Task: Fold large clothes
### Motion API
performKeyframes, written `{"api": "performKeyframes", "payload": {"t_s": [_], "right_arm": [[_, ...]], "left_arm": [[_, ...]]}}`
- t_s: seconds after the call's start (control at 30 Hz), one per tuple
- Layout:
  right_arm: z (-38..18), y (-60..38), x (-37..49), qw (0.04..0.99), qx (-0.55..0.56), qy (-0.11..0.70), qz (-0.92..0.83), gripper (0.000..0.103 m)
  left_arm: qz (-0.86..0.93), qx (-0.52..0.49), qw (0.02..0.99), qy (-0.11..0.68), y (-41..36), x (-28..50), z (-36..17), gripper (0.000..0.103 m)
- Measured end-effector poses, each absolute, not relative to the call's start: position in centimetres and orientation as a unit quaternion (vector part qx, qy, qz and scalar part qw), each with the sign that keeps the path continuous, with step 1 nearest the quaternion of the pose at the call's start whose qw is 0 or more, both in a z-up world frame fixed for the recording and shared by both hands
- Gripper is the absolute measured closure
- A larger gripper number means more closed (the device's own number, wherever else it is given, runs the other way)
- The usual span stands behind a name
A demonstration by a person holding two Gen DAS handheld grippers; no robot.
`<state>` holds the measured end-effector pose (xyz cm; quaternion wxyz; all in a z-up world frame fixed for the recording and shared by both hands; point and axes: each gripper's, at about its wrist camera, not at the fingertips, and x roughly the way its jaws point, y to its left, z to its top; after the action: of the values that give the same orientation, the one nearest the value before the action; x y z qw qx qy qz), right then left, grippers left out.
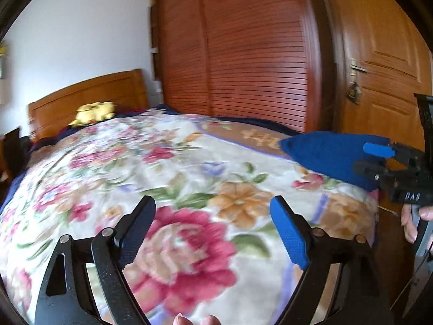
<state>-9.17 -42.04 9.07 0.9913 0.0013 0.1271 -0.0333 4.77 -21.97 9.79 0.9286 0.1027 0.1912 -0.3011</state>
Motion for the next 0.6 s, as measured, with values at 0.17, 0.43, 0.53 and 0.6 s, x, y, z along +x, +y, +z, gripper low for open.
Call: {"api": "performKeyframes", "payload": {"t_s": [0.17,0.43,0.53,0.6], "right_arm": [[8.0,-37.1,-6.6,0.990,-0.010,0.138,0.012,0.022],[6.8,-31.7,-3.2,0.985,-0.019,0.153,0.075,0.022],[6.7,-30.5,-1.4,0.983,-0.023,0.158,0.090,0.022],[6.7,-29.6,-1.1,0.982,-0.025,0.159,0.098,0.022]], "left_arm": [[-0.240,0.078,0.948,0.194,-16.1,4.8,8.3,0.016],[-0.168,0.036,0.961,0.217,-8.5,5.2,5.1,0.016],[-0.145,0.042,0.963,0.222,-6.8,5.6,4.0,0.016],[-0.134,0.040,0.964,0.225,-5.9,5.9,3.5,0.016]]}}
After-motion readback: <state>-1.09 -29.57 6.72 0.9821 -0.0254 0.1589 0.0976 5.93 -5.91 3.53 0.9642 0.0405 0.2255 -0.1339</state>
